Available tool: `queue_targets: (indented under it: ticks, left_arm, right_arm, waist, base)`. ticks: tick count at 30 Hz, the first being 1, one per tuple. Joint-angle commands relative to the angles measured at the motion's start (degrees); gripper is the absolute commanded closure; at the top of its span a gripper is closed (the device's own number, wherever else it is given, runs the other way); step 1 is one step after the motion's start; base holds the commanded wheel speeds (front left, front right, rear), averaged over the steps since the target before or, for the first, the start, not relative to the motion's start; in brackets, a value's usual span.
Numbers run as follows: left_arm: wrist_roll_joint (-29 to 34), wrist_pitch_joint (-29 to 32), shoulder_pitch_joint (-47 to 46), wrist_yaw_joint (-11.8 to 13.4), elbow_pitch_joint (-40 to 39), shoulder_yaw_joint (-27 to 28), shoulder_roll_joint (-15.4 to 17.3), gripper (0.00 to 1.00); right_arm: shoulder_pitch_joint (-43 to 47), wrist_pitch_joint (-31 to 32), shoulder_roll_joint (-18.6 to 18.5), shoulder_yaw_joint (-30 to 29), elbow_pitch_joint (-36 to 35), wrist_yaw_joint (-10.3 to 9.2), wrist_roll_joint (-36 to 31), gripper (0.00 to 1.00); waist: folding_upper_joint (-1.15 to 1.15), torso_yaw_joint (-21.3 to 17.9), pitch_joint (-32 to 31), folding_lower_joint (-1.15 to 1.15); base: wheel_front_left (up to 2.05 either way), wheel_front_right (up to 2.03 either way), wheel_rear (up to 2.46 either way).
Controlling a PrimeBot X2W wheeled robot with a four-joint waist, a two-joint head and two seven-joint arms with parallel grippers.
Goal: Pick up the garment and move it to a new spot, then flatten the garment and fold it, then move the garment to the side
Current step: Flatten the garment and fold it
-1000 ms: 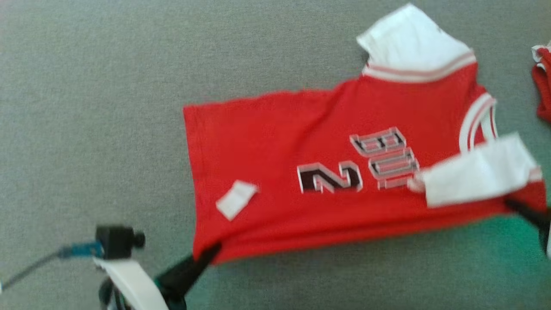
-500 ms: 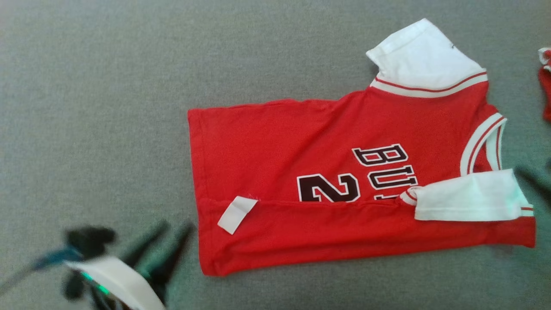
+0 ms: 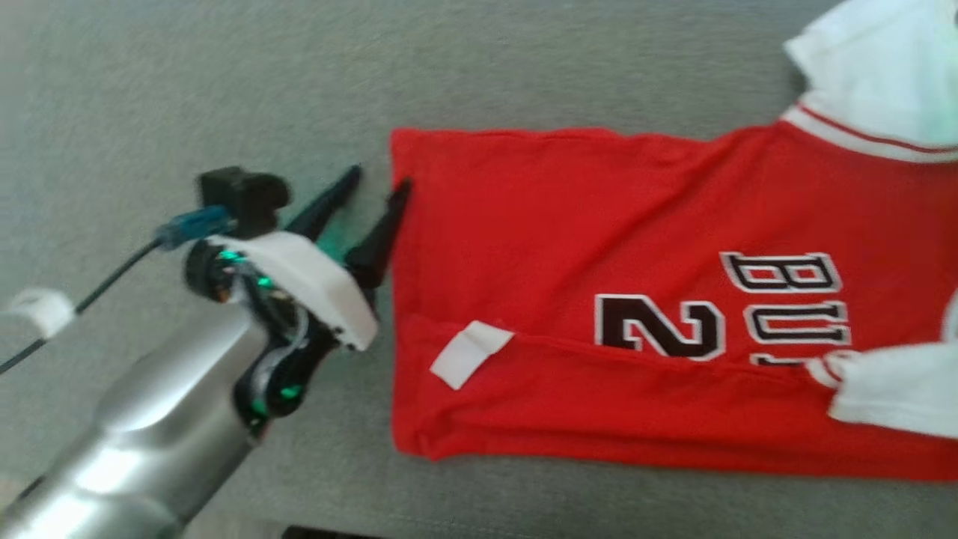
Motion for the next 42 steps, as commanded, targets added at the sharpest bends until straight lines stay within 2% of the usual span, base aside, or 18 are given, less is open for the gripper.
queue_targets:
  ticks: [1, 4, 9, 18, 22, 24, 25, 26, 27, 30, 35, 42]
  left_arm:
    - [0.76, 0.55, -2.54, -1.21, 0.89, 1.07, 0.16, 0.00]
    - [1.09, 1.32, -4.32, -2.80, 3.50, -0.10, -1.97, 0.00]
    - [0.39, 2.07, -5.34, -4.86, 5.90, -0.72, -3.43, 0.00]
    - [-1.00, 3.67, -6.57, -6.53, 6.92, -0.77, -4.06, 0.00]
    - [-0.86, 4.42, -7.63, -6.53, 7.80, -0.99, -4.43, 0.00]
    - [-0.95, 5.25, -8.12, -7.56, 8.02, -1.61, -4.79, 0.00]
    - [-1.13, 5.57, -8.29, -8.15, 8.01, -1.84, -5.03, 0.00]
    - [-1.41, 5.60, -8.41, -8.53, 8.10, -1.80, -5.32, 0.62]
    - [-1.53, 5.53, -8.57, -8.78, 8.26, -1.75, -5.55, 1.00]
    - [-0.69, 4.09, -9.41, -8.79, 8.84, -1.23, -5.58, 1.00]
    - [-1.41, -0.05, -10.30, -8.30, 9.56, 2.68, -4.24, 1.00]
    - [-2.99, -3.53, -8.18, -7.82, 6.44, 6.01, -1.56, 1.00]
  right_arm:
    - [-1.70, -1.27, -0.29, 0.55, 1.94, -0.05, -1.81, 0.00]
    - [-3.85, -2.59, -0.12, 1.64, 7.29, -0.05, -3.53, 0.00]
    - [-4.88, -2.85, 0.95, 3.39, 12.53, -0.05, -2.53, 0.00]
    - [-5.64, -0.58, 2.33, 6.70, 13.78, -0.05, 2.64, 0.00]
    - [-5.88, 0.70, 2.67, 8.14, 13.42, -0.05, 4.20, 0.00]
    - [-6.00, 1.18, 3.00, 9.36, 12.99, -0.05, 5.62, 0.00]
    - [-6.02, 1.23, 3.22, 9.86, 12.84, -0.05, 6.53, 0.60]
    - [-6.06, 1.15, 3.44, 10.11, 12.84, -0.05, 7.33, 1.00]
    - [-6.23, 0.56, 3.50, 10.61, 12.42, -0.05, 8.05, 1.00]
    - [-8.04, -4.59, 3.35, 9.44, 12.36, -0.05, 7.64, 1.00]
    - [-12.21, -12.11, 2.95, 6.69, 14.08, -0.05, 6.17, 1.00]
    - [-12.39, -15.27, 2.83, 5.98, 13.23, -0.05, 8.91, 1.00]
  waist:
    - [0.00, 3.41, 2.91, -0.02]
    - [0.00, 4.30, 3.65, -0.02]
    - [0.00, 4.06, 3.46, -0.02]
    - [0.00, 2.08, 3.01, -0.02]
    - [0.00, 1.43, 3.00, -0.02]
    - [0.00, 1.18, 3.01, -0.02]
    - [0.00, 1.06, 2.97, -0.02]
    - [0.00, 0.98, 2.85, -0.02]
    - [0.00, 0.95, 2.70, -0.02]
    - [0.00, 0.87, 2.17, -0.02]
    - [0.00, 0.46, 0.72, -0.02]
    - [0.00, -1.33, -2.07, -0.02]
  base:
    - [0.00, 0.00, 0.00]
    - [0.00, 0.00, 0.00]
    - [0.00, 0.00, 0.00]
    - [0.00, 0.00, 0.00]
    - [0.00, 0.00, 0.00]
    - [0.00, 0.00, 0.00]
    - [0.00, 0.00, 0.00]
    - [0.00, 0.00, 0.00]
    - [0.00, 0.00, 0.00]
    - [0.00, 0.00, 0.00]
    - [0.00, 0.00, 0.00]
    - [0.00, 0.00, 0.00]
